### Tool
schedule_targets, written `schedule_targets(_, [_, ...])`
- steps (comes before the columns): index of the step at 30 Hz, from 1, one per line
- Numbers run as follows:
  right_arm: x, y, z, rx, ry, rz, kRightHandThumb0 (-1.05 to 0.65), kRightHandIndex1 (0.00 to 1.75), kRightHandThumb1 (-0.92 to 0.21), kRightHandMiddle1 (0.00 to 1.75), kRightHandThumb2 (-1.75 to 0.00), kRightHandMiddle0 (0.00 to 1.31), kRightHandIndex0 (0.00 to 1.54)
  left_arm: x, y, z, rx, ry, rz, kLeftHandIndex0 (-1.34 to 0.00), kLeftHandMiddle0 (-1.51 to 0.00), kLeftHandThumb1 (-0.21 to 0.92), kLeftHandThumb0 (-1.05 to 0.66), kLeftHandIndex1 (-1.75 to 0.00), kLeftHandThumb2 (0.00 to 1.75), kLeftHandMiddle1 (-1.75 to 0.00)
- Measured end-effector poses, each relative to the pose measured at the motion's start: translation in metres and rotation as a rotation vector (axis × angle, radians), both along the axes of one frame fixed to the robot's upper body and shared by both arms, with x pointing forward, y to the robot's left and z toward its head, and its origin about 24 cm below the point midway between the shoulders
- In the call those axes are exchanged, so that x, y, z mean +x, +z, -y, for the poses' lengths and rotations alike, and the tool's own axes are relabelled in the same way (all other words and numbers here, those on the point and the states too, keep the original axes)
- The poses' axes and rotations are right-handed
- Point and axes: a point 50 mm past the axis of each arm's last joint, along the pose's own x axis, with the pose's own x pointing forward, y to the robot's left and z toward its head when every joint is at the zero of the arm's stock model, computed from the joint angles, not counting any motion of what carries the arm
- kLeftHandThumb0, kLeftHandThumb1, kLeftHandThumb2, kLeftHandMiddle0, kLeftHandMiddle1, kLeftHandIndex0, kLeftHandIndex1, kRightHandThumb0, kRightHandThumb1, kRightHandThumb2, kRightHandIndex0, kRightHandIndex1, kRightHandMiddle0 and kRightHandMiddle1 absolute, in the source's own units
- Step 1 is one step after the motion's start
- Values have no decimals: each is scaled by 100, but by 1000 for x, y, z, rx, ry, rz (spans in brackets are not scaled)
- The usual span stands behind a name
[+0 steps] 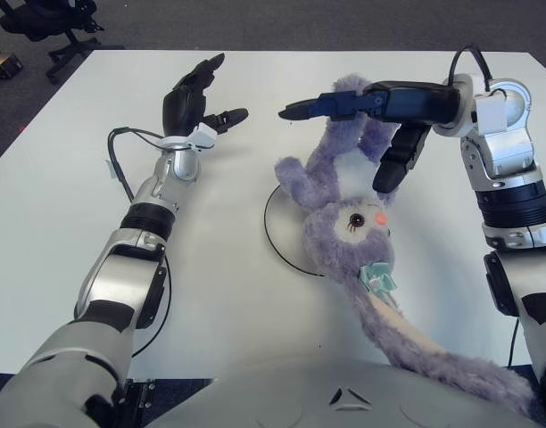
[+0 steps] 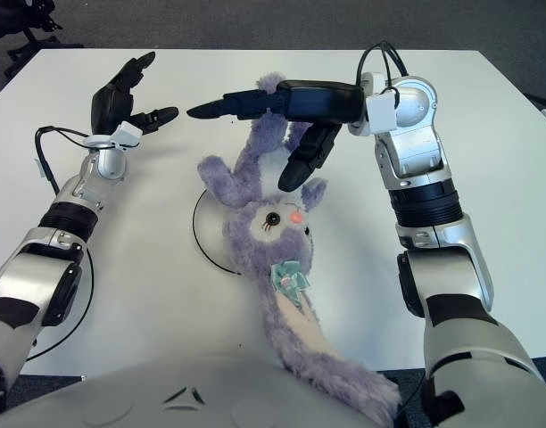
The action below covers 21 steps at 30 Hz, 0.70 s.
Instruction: Put the doll into the plate.
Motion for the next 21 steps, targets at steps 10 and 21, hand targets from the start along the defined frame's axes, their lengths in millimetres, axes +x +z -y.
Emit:
schedule_targets(10, [13, 9, 8, 8, -132, 254, -29, 1, -92, 2, -75, 9, 3, 0, -1, 3, -6, -11, -5, -42, -60, 92, -19, -34, 17, -2])
schedule_targets(21, [33, 37, 20, 46, -175, 440, -43, 1, -92, 3, -75, 11, 6, 1, -2, 4, -3, -14, -15, -42, -57, 92, -20, -33, 17, -1])
